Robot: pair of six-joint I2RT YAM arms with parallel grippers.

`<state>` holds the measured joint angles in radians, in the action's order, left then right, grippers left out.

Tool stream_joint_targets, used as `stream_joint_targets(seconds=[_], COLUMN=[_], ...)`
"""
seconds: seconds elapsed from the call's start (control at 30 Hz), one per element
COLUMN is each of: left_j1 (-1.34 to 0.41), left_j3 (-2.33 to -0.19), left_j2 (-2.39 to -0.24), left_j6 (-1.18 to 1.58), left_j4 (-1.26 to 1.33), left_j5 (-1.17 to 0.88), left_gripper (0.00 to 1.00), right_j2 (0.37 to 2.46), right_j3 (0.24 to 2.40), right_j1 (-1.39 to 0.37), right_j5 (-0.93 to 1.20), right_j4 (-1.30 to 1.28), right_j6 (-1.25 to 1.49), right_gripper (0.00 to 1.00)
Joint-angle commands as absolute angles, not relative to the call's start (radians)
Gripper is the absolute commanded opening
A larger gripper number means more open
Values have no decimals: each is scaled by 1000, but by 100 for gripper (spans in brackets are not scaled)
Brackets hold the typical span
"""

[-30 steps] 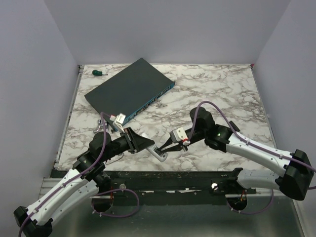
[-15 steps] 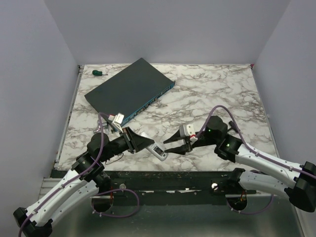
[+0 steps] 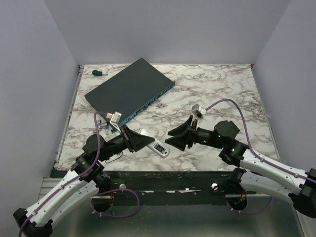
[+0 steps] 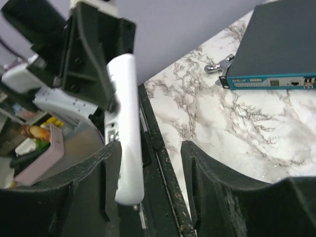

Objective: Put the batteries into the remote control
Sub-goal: Load the battery into the remote control.

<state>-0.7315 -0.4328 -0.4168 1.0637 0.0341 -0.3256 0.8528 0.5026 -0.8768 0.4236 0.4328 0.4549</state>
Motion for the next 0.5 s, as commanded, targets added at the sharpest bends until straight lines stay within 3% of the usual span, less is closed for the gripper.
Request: stream_joint_targets(seconds=[0.0,0.2,0.47], left_j1=[-734,-733,-733], left_j3=[-429,-435,-441], left_j2=[-428,-448,-467], left_j6=[1043,1048,1049], left_j4=[138,139,141], left_j5=[-382,-376,-370], left_gripper=[0,0,0], right_j2=[952,979,994], right_j3=[651,611,607], right_j1=[-876,-876,-876], right_j5=[328,382,475], right_j4=[221,314,320], right_j6=[642,690,688], right_gripper=[61,79,81])
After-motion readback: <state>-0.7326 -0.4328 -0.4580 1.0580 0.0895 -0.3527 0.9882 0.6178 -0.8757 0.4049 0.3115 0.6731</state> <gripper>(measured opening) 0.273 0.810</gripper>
